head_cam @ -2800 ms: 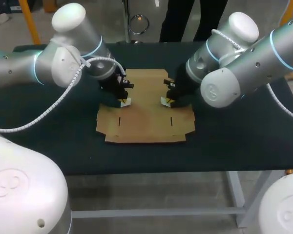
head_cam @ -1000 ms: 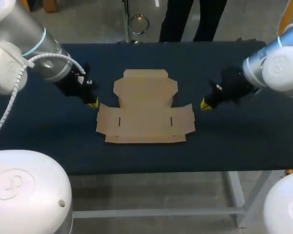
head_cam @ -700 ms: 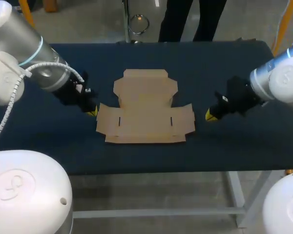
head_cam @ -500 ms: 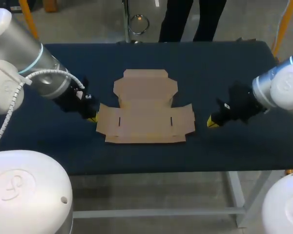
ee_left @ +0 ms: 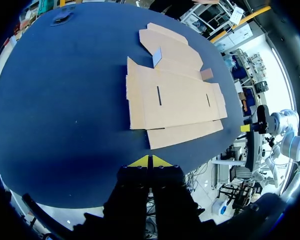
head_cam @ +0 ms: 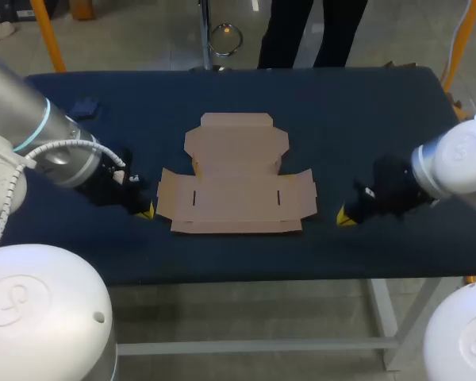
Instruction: Assemble the packaging by folding the flat box into shape, placing the metal phone stand inside, and closing the box properly
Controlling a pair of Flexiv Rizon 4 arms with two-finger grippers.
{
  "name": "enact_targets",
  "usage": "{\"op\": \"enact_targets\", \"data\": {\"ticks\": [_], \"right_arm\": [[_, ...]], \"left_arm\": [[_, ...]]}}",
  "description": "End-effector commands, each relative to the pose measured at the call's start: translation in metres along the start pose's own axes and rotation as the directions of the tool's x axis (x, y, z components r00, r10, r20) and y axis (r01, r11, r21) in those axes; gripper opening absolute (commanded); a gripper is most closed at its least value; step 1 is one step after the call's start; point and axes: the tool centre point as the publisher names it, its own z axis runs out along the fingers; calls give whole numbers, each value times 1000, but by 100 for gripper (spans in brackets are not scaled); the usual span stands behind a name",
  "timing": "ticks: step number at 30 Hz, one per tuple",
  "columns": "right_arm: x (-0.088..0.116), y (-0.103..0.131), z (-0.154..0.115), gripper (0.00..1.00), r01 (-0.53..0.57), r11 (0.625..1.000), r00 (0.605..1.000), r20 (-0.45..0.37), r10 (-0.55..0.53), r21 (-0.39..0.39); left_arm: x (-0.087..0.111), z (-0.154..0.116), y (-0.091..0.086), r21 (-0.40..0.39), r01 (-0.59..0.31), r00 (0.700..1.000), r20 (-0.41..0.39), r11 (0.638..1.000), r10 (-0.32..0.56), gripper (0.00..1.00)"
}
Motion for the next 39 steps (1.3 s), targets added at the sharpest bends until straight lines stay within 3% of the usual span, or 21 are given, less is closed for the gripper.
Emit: {"op": "enact_targets", "data": {"ticks": [1, 16, 25, 39], "right_arm": [[-4, -3, 8, 0, -16, 1000, 1000, -15, 16, -8], [-6, -4, 10, 0, -19, 1000, 1000, -24, 19, -6], [-5, 6, 20, 0, -31, 999, 998, -47, 32, 21], [-4, 13, 40, 0, -35, 997, 997, -70, 40, 70]], "left_arm": [[-8, 6, 4, -5, 6, 1000, -19, 1000, -6, 0], [-9, 7, 6, -10, 5, 1000, -20, 1000, -5, 0], [-12, 26, -13, -88, 58, 992, -105, 994, -67, 0], [-20, 40, -14, -143, 95, 976, -181, 985, -120, 0]]}}
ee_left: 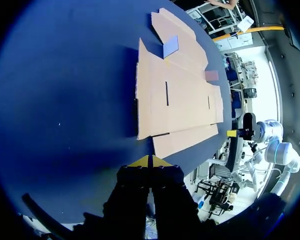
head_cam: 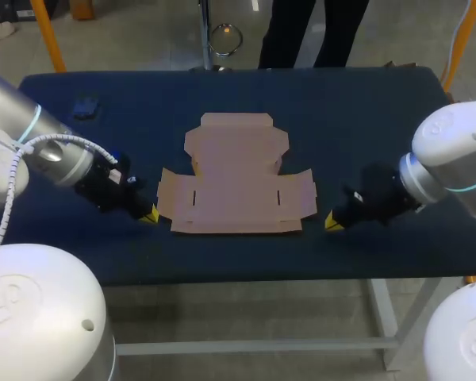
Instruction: Assemble the packaging by folding the flat box into shape, placing the metal phone stand inside, and closing the box properly
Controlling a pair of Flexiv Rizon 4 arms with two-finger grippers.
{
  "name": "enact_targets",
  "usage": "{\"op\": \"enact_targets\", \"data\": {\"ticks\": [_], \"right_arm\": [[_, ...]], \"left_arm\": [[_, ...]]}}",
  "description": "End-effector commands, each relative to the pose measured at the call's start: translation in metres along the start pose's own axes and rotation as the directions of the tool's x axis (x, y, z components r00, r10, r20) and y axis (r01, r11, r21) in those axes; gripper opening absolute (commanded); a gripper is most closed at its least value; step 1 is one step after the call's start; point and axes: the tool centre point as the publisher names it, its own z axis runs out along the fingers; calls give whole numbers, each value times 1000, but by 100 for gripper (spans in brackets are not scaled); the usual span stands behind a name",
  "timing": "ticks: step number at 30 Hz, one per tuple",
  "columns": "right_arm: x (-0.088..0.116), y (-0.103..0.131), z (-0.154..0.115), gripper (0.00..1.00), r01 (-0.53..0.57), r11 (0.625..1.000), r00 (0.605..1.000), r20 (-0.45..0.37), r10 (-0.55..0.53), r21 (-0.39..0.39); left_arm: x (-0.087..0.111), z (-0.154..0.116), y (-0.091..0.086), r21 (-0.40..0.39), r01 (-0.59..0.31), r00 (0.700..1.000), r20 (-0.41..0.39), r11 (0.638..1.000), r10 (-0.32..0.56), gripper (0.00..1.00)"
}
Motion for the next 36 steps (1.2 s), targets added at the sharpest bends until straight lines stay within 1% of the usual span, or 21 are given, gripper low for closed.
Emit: {"op": "enact_targets", "data": {"ticks": [1, 7, 13, 19, 28, 36], "right_arm": [[-3, 5, 8, 0, -2, 1000, 1000, -18, 2, 23], [-3, 6, 16, 0, -6, 999, 1000, -23, 7, 38], [-5, 5, 20, 0, -12, 999, 1000, -27, 13, 31], [-4, 6, 27, 0, -10, 1000, 999, -32, 11, 29], [-2, 7, 37, 0, -9, 999, 999, -52, 11, 36], [1, 7, 41, 0, -7, 999, 998, -60, 10, 42]], "left_arm": [[-7, 5, -3, -17, 0, 1000, -21, 1000, -1, 0], [-9, 8, -3, -30, 23, 999, -31, 999, -23, 0], [-10, 12, -4, -51, 31, 999, -34, 998, -32, 0], [-12, 20, -6, -79, 47, 998, -37, 996, -50, 0], [-14, 35, -2, -113, 70, 996, -43, 991, -75, 0], [-12, 42, -2, -132, 60, 996, -53, 989, -67, 0]]}}
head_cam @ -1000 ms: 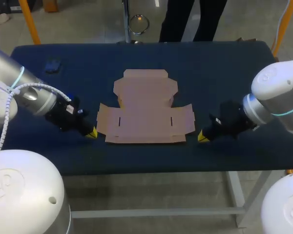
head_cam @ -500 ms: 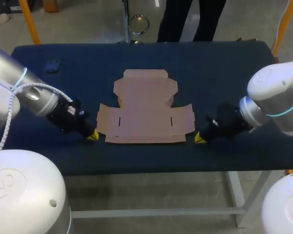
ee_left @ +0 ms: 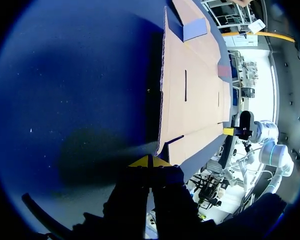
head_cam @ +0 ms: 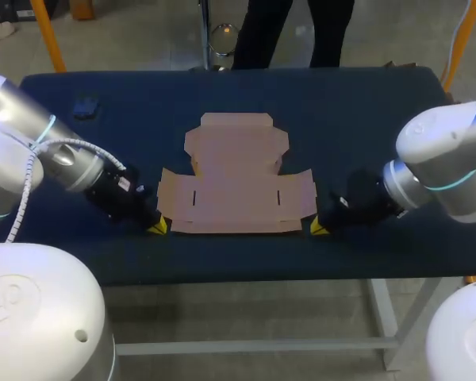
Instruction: Assemble the packaging by folding the flat box into shape, placing the metal phone stand inside, and closing the box properly
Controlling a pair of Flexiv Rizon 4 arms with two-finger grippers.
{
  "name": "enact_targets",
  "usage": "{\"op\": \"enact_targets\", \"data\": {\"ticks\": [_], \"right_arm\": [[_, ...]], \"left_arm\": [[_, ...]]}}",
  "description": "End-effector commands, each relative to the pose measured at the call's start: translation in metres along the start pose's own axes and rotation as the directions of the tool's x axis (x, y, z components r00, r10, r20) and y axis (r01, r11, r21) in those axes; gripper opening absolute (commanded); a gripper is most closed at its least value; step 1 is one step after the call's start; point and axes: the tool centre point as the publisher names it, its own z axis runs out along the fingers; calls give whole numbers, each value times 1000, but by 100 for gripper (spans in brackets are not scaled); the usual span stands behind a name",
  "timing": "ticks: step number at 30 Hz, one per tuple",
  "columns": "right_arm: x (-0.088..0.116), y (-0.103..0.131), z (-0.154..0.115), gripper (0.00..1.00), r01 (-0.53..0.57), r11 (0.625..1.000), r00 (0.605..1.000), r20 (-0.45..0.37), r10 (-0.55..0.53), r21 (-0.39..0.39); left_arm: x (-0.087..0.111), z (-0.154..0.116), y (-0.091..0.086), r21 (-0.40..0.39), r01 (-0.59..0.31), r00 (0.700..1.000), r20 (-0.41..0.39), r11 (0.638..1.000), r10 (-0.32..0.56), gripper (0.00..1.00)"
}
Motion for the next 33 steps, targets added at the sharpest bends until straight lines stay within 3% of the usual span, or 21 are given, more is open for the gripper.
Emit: {"op": "enact_targets", "data": {"ticks": [1, 33], "right_arm": [[-1, 2, 3, 0, 2, 1000, 1000, -12, -2, 4], [13, 17, 21, 0, 3, 1000, 1000, -17, -2, 30]], "left_arm": [[1, 4, -4, -13, -7, 1000, 0, 1000, 7, 0], [6, 12, -13, -55, -33, 999, 5, 998, 34, 0]]}}
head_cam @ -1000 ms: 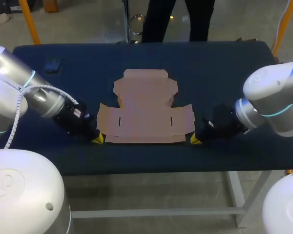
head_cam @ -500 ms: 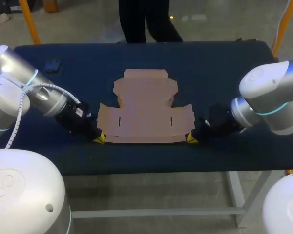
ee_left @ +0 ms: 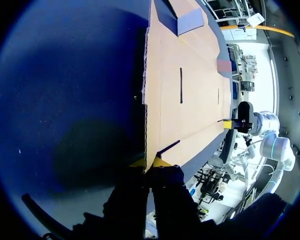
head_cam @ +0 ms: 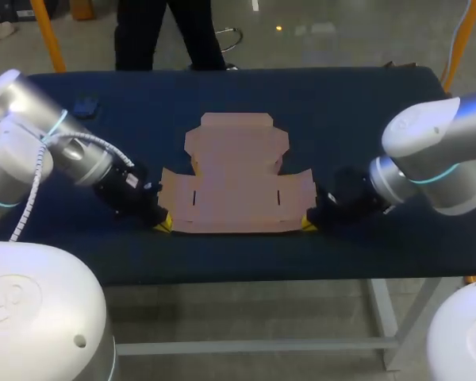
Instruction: Assemble the packaging by folding the flat box into shape, placing the metal phone stand inside, and closing the box properly
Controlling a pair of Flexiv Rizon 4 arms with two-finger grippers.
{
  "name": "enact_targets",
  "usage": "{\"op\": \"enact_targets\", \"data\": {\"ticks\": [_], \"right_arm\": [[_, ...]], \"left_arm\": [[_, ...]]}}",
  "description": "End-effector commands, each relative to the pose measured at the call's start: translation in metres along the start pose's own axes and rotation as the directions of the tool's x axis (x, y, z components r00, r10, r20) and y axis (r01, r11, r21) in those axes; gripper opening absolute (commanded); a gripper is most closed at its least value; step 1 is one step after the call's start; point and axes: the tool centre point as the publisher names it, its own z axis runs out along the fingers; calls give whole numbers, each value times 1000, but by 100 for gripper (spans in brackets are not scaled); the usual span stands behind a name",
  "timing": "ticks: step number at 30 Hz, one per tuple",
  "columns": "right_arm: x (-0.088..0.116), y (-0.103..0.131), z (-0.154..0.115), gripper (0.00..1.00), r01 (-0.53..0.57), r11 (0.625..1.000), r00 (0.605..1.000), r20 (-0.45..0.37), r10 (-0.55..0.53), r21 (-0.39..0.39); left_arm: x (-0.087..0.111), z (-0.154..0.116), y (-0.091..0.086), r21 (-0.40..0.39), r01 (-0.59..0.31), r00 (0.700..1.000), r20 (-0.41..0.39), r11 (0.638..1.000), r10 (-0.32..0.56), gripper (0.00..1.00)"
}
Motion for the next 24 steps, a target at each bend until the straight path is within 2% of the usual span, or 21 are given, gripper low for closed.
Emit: {"op": "enact_targets", "data": {"ticks": [1, 17, 24], "right_arm": [[3, 2, -1, 0, 7, 1000, 1000, -3, -7, 5], [16, 4, 1, 0, 31, 999, 999, 6, -31, 15], [17, 5, 2, 0, 28, 999, 1000, 12, -28, 15]], "left_arm": [[-1, 3, -6, -10, -2, 1000, 3, 1000, 2, 0], [8, 2, -10, -22, -18, 1000, 25, 1000, 19, 0], [12, -2, -1, 18, 0, 999, 45, 1000, -1, 0]]}}
